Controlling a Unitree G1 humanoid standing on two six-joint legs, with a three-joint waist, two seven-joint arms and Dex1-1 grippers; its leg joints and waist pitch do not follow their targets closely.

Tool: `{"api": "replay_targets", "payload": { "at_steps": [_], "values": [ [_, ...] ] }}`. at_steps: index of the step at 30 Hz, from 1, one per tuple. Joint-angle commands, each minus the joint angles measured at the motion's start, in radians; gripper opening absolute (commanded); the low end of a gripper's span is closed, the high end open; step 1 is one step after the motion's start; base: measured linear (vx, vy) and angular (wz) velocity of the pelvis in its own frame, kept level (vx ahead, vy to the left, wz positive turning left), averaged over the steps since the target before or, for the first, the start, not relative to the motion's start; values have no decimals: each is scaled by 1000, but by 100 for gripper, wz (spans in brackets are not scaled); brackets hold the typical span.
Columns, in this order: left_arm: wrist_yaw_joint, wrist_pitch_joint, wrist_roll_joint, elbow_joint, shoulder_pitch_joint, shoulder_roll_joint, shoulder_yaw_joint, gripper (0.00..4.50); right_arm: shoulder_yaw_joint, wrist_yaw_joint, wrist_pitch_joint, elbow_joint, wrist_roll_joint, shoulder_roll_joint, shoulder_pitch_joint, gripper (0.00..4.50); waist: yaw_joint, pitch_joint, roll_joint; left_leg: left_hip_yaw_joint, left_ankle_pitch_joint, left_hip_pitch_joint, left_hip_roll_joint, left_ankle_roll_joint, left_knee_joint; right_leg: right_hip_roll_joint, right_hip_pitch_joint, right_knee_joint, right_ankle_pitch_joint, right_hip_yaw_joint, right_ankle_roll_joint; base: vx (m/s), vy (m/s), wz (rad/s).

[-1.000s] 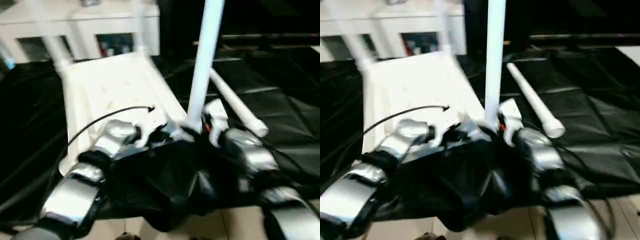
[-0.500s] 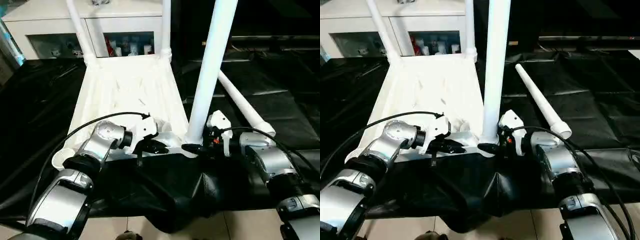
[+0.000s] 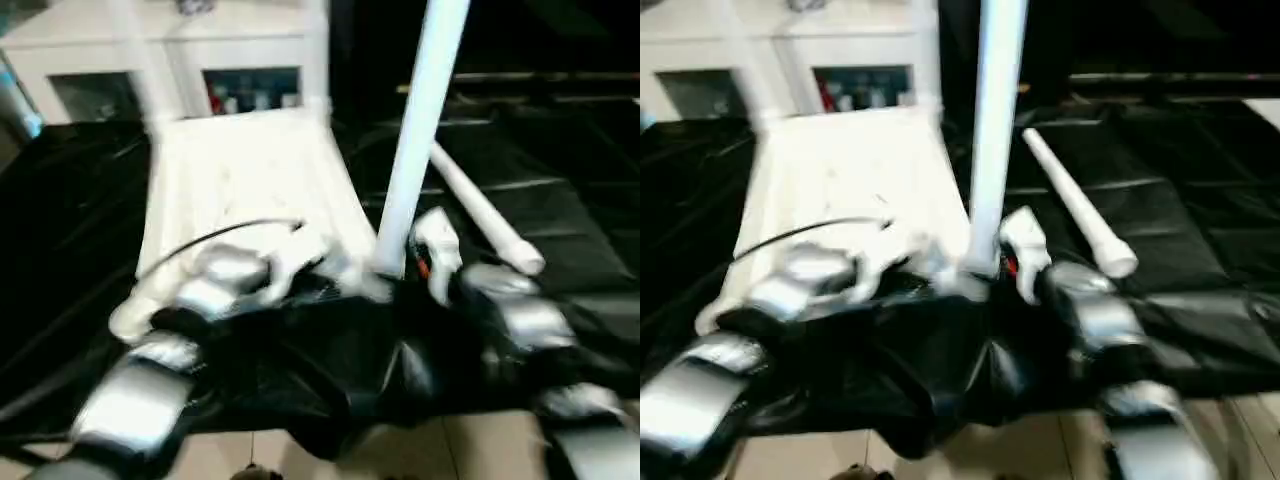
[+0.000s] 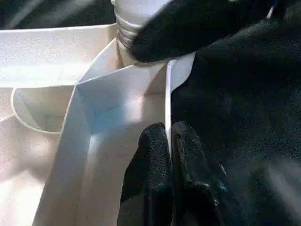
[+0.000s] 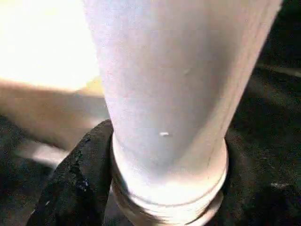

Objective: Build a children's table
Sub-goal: Rotate leg to tighten, then rotate table base

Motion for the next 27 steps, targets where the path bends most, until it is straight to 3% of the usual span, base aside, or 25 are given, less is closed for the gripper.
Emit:
{"api": "replay_targets", "payload": {
  "at_steps": [1,3,4,7,8,9,13,15,16,19,20,22,26,27],
  "values": [
    [128,30,-14,4,-49,-25,47,0,-9,-104,23,113,13,51,13,274,-3,-63,-5,-35,-401,33,44,-14,-80,-64,26,-100,-498,34,-155,0,0,0],
    [159,43,-15,11,-58,-39,51,0,-25,-142,15,137,24,68,0,274,-7,-63,-8,-37,-398,29,44,-11,-82,-63,29,-98,-468,32,-165,0,0,0],
    [189,56,-17,15,-66,-58,54,0,-40,-183,-2,166,34,88,-19,274,-9,-67,-1,-35,-391,27,45,-8,-82,-62,31,-94,-409,33,-180,0,0,0],
    [229,57,-9,34,-76,-95,51,0,-58,-195,-76,215,30,135,-59,274,-11,-71,-2,-33,-372,24,44,-2,-81,-61,36,-87,-332,32,-207,0,0,0],
    [228,50,-8,35,-75,-98,49,0,-62,-183,-82,218,30,140,-64,330,-10,-73,-4,-29,-346,22,44,18,-80,-59,39,-83,-272,33,-223,0,0,0],
    [222,44,-7,34,-72,-98,47,0,-67,-169,-85,215,36,144,-66,330,-9,-73,0,-29,-341,22,43,24,-78,-60,40,-82,-263,34,-227,0,0,0],
    [195,12,-2,27,-61,-93,36,0,-70,-135,-111,199,44,140,-71,372,-7,-75,-4,-28,-306,17,42,56,-75,-62,47,-79,-241,33,-236,0,0,0],
    [188,-18,1,31,-61,-87,36,0,-77,-156,-179,197,36,119,-76,381,-8,-75,-3,-27,-296,16,44,58,-75,-64,45,-80,-252,32,-236,0,0,0],
    [199,-27,3,38,-65,-82,38,0,-93,-157,-197,173,46,110,-70,381,-9,-74,-11,-27,-293,16,44,61,-75,-63,47,-80,-256,32,-237,0,0,0],
    [225,-40,4,51,-76,-75,47,0,-115,-159,-215,124,62,95,-49,381,-6,-73,-6,-27,-291,18,45,65,-76,-61,46,-82,-276,32,-228,0,0,0],
    [235,-41,-1,57,-81,-76,54,0,-116,-160,-218,104,61,89,-37,381,-5,-73,0,-28,-292,19,46,64,-76,-62,45,-81,-275,33,-226,0,0,0],
    [277,-30,-1,76,-98,-75,65,0,-117,-158,-221,46,54,72,3,381,-2,-75,-4,-27,-272,17,46,69,-75,-60,46,-79,-239,33,-223,0,0,0],
    [361,19,-1,110,-120,-82,87,0,-104,-156,-230,-22,45,59,64,381,-4,-82,7,-27,-224,12,42,87,-68,-59,51,-69,-139,30,-243,0,0,0],
    [367,22,-1,113,-122,-82,89,0,-105,-156,-229,-28,46,60,68,381,-4,-84,6,-27,-212,11,43,92,-66,-59,52,-66,-117,30,-248,0,0,0]
  ]
}}
